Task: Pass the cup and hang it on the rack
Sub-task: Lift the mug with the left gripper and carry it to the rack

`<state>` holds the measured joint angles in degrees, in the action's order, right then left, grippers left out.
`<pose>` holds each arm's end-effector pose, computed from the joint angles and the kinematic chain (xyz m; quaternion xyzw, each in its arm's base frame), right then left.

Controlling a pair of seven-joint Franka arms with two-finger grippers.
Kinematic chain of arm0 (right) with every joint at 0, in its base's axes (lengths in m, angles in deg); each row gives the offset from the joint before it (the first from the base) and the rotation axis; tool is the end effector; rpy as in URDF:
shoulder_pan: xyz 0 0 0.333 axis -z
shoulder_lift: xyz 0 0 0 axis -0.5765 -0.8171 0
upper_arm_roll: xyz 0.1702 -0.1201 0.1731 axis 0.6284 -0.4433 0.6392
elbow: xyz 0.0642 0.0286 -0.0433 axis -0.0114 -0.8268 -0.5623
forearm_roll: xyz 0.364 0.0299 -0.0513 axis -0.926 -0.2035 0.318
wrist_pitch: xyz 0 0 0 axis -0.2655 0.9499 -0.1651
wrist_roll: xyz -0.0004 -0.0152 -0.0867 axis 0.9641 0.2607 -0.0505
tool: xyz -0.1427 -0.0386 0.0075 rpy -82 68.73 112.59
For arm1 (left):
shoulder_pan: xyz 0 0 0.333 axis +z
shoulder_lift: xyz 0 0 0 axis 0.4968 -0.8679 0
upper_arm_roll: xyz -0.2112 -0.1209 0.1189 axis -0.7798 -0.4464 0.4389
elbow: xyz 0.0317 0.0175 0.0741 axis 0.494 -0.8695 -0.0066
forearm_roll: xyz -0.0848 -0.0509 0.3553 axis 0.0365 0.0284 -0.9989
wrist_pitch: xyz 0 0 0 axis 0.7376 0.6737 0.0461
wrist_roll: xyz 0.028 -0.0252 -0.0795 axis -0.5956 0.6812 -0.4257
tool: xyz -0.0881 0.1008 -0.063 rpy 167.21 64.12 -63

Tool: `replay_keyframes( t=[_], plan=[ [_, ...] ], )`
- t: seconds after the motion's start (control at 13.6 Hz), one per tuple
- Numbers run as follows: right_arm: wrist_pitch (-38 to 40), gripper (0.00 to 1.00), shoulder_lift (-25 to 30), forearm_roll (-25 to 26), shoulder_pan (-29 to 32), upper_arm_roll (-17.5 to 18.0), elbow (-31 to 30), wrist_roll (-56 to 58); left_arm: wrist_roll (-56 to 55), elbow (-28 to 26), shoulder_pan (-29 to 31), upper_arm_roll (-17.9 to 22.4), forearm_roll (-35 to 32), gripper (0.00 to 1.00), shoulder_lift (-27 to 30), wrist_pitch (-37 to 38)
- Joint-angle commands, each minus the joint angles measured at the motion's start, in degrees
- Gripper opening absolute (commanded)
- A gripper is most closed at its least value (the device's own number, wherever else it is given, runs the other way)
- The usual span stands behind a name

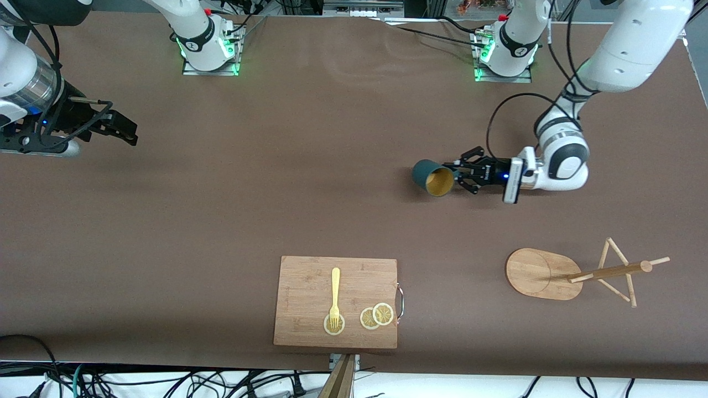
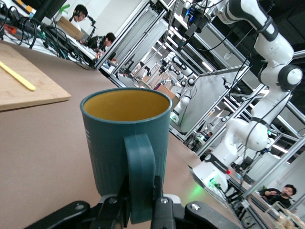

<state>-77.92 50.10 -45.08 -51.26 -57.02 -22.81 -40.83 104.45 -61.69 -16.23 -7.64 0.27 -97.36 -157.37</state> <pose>0.5287 0.0526 0.4952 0.9991 -0.0357 -0.0192 0.0146 0.4627 -0.1025 0.1321 0.6529 -0.3142 0.2586 0.6388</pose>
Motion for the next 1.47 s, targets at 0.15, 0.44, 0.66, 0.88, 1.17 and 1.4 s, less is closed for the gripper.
replay_keyframes(
  t=[0.15, 0.44, 0.66, 0.88, 1.17, 1.4],
  plan=[
    [0.63, 1.00, -0.45, -0.79, 0.24, -0.16, 1.13, -0.48, -13.90, 7.35, 11.65, -0.38, -13.81, 0.00, 0.18, 8.70],
    [0.89, 1.00, -0.45, -0.79, 0.32, -0.16, 1.13, -0.48, -29.18, 13.07, 18.42, -0.38, -18.31, 0.00, -1.23, 15.20],
    [1.16, 1.00, -0.45, -0.79, 0.24, -0.16, 1.13, -0.48, -44.03, 17.73, 21.16, -0.38, -18.32, 0.00, -2.28, 18.64],
    [1.25, 1.00, -0.45, -0.79, 0.32, -0.16, 1.04, -0.48, -54.85, 19.06, 23.96, -0.38, -18.32, 0.00, -2.81, 19.52],
    [1.25, 1.00, -0.45, -0.79, 0.32, -0.16, 0.95, -0.40, -67.42, 24.32, 25.38, -0.55, -17.26, 0.00, -3.16, 20.58],
    [1.25, 1.00, -0.45, -0.79, 0.32, -0.16, 0.95, -0.40, -73.94, 27.14, 24.94, -0.64, -16.12, 0.00, -3.52, 20.58]
  ],
)
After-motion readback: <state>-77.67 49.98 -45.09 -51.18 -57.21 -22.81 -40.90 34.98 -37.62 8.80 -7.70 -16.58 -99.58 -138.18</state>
